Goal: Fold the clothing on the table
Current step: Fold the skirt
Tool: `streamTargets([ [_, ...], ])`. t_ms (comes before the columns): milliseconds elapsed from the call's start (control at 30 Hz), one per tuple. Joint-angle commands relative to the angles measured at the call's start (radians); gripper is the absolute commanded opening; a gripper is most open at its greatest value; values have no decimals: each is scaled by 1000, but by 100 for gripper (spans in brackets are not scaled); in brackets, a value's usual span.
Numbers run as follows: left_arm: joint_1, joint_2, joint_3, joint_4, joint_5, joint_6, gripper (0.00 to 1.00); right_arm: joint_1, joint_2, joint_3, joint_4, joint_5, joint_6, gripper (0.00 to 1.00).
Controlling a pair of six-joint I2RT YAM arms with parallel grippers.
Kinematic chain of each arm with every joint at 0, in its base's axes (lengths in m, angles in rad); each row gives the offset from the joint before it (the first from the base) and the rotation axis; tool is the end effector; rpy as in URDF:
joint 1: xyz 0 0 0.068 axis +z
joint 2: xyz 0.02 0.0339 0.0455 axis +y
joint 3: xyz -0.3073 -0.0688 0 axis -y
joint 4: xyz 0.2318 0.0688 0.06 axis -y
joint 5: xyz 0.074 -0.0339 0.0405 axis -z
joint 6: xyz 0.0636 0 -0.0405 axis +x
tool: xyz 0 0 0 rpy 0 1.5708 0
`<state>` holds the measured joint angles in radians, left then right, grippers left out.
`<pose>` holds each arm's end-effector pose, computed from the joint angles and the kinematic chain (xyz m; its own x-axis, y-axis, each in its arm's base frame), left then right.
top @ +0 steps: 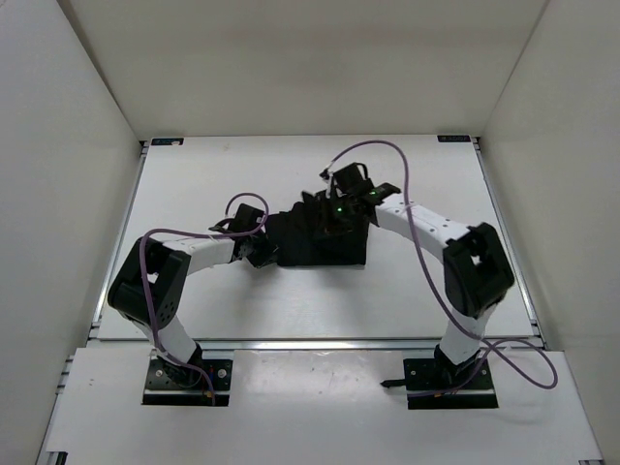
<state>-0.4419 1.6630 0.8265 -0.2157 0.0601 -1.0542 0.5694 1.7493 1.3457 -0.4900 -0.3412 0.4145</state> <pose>0.2843 -0.1387 0.1682 -0.7824 -0.5900 -0.1995 -0.4585 0.7623 -0.4567 0.3214 0.2310 0.2757 -0.8765 -0.1105 -0.4685 -0.3623 0.7922 0.4911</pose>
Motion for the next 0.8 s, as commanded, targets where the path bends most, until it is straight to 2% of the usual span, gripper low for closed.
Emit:
streamTargets([
  [0, 0, -34, -16, -4, -20, 22, 0, 58, 84, 128, 50, -39, 26, 0],
  [133, 6, -51, -65, 32, 0, 33, 0, 124, 189, 220, 19, -97, 39, 0],
  [333, 26, -52, -121, 58, 56, 85, 0, 127, 282, 311, -1, -172, 21, 0],
  [467, 38, -71, -156, 99, 69, 88, 0, 127, 355, 391, -97, -235, 24, 0],
  [533, 55, -74, -155, 102, 92, 95, 8, 133, 354, 398, -104, -254, 21, 6],
  [567, 63, -84, -162, 104, 104, 82, 11, 129, 349, 398, -114, -246, 14, 13],
  [633, 81, -109, -181, 120, 122, 53, 25, 136, 319, 406, -117, -230, 0, 26],
  [667, 94, -135, -211, 130, 141, 40, 35, 141, 316, 409, -120, -208, -9, 32],
  [733, 121, -173, -246, 185, 165, -28, 48, 136, 257, 421, -140, -202, -9, 49],
  [767, 140, -204, -272, 203, 194, -47, 57, 135, 245, 423, -145, -211, -10, 53],
])
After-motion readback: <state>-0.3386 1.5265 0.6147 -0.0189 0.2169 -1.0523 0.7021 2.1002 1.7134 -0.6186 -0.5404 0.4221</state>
